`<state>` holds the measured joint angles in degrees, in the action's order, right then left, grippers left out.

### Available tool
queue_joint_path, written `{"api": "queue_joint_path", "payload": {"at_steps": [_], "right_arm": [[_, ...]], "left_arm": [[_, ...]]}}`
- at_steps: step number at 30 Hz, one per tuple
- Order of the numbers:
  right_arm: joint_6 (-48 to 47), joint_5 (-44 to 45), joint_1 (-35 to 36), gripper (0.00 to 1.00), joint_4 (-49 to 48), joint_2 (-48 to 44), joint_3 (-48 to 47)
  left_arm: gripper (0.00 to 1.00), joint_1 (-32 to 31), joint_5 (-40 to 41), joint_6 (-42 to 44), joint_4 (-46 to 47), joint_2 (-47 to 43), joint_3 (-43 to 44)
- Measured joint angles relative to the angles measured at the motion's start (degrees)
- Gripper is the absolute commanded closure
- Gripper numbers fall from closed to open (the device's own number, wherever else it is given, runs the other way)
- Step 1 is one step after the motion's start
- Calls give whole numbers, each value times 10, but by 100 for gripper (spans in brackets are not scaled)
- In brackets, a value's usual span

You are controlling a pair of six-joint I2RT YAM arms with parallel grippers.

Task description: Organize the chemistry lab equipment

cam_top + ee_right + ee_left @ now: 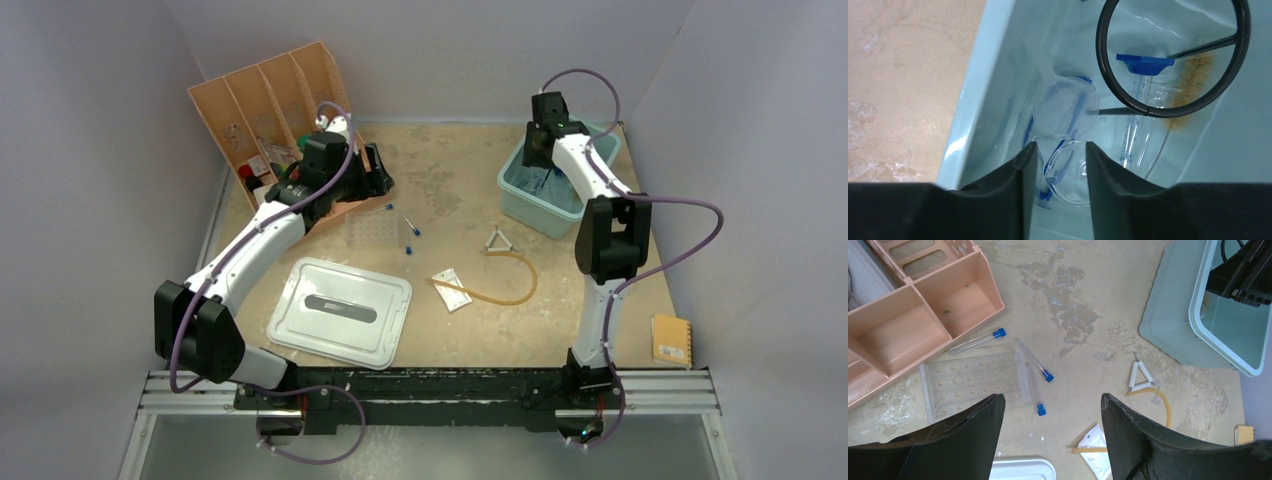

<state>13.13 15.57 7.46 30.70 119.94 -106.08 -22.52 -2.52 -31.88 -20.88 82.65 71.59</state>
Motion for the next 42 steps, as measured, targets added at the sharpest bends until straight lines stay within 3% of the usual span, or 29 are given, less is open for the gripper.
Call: {"api": "queue_joint_path", "payload": {"at_steps": [6,12,20,23,28,34,42], "right_arm": [[1,-1,0,51,8,-13,-20],[15,-18,0,48,36,-96,-1],[49,-67,10,44,52,-316,180],[66,-61,49,42,65,-358,238],[125,-52,122,43,85,-403,352],[207,4,123,49,87,-432,494],[295,14,123,62,63,-420,568]], "left_arm": [[30,0,0,0,0,0,0],[30,0,0,0,-1,-1,0],[29,0,-4,-1,-2,-30,-9],[28,0,-11,-3,2,-42,-19],[28,0,-26,-6,3,-44,-35],[28,0,-38,-8,6,-44,-40],[28,-1,-43,-17,6,-46,-40]]}}
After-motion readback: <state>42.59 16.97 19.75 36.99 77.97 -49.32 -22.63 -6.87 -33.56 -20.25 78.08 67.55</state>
